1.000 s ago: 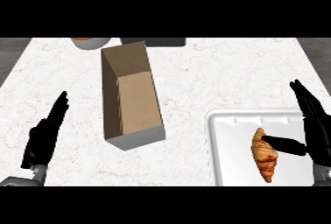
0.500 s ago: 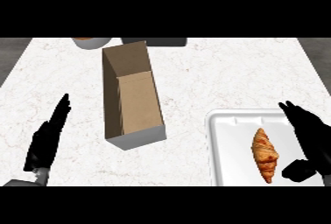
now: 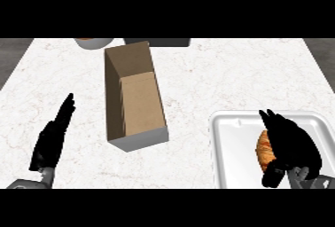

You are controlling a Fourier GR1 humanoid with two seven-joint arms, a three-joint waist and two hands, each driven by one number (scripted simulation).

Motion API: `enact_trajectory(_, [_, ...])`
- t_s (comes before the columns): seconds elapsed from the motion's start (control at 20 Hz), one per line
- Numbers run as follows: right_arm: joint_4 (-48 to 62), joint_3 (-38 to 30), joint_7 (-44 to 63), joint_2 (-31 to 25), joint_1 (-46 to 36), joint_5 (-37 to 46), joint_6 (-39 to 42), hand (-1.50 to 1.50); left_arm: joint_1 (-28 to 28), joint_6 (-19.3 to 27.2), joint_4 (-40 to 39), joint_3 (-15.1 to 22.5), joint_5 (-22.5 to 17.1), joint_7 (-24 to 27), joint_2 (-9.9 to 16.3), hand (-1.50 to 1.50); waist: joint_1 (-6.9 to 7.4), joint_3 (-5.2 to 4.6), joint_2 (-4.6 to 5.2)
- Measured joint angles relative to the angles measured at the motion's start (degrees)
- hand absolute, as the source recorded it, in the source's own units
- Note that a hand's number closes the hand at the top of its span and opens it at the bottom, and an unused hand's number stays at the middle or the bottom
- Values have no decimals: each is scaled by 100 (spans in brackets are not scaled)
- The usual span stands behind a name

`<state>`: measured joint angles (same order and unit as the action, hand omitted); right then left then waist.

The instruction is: Pick the croissant from the tray and place it in the cardboard box

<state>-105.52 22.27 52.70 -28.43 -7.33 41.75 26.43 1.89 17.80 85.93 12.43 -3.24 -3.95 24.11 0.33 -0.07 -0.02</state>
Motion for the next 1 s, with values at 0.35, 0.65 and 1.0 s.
enact_trajectory(0.35, [146,52,66,294,275,549,17,-150,-152,-137,174,-162,131,-83,-92,0,-27,5,-3])
enact_trajectory(0.65, [365,-102,-16,483,351,839,137,-150,-154,-367,53,-388,193,2,-172,0,-29,5,-1])
enact_trajectory(1.0, [487,-234,-228,691,581,1248,143,-150,-120,-494,65,-531,476,-48,-425,0,-33,7,-1])
